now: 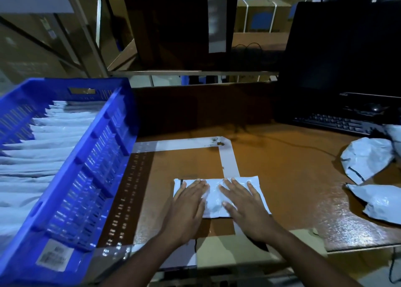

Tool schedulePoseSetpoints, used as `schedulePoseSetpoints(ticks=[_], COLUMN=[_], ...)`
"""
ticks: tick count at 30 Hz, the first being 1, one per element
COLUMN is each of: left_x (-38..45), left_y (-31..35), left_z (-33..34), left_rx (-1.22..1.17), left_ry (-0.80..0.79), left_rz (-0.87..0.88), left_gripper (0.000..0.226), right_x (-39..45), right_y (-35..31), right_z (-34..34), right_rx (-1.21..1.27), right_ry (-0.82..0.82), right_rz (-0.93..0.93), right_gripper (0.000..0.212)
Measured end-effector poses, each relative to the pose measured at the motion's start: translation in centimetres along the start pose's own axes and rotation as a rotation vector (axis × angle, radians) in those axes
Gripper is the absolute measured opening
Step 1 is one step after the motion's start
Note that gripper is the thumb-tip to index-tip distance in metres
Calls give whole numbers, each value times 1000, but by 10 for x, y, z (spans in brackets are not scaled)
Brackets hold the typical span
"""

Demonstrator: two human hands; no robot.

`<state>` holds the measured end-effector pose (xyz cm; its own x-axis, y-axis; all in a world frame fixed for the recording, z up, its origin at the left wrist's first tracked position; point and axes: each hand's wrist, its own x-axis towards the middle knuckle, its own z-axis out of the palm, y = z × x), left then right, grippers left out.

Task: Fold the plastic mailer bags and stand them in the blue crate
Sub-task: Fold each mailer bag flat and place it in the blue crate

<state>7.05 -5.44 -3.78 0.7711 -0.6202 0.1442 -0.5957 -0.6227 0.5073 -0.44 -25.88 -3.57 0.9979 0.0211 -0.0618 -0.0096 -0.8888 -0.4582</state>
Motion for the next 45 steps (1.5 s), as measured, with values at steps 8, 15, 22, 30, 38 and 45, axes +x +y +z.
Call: schedulePoseSetpoints(ticks=[8,15,22,30,38,45], left_x=[4,4,5,-14,-9,-10], left_y=[-20,-23,-20,-3,-11,-9], left_z=[-1,-3,-4,-3,9,8], left_rx=[322,310,322,345,428,409], left_ry=[-122,-138,-130,-134,-151,-166], left_rz=[-19,6,-11,98,133,111], left_gripper=[86,77,87,67,62,63], right_x=[-3,-8,-1,-9,-1,-4], right_y=[16,16,22,-10,-4,-7], right_z=[3,-1,-6,-4,20,21], right_rx=[-227,-215,-246,-229,-347,-356], right_ry=[104,99,60,77,84,80], right_rz=[143,194,171,-31,-49,0], right_gripper=[75,67,73,67,55,56])
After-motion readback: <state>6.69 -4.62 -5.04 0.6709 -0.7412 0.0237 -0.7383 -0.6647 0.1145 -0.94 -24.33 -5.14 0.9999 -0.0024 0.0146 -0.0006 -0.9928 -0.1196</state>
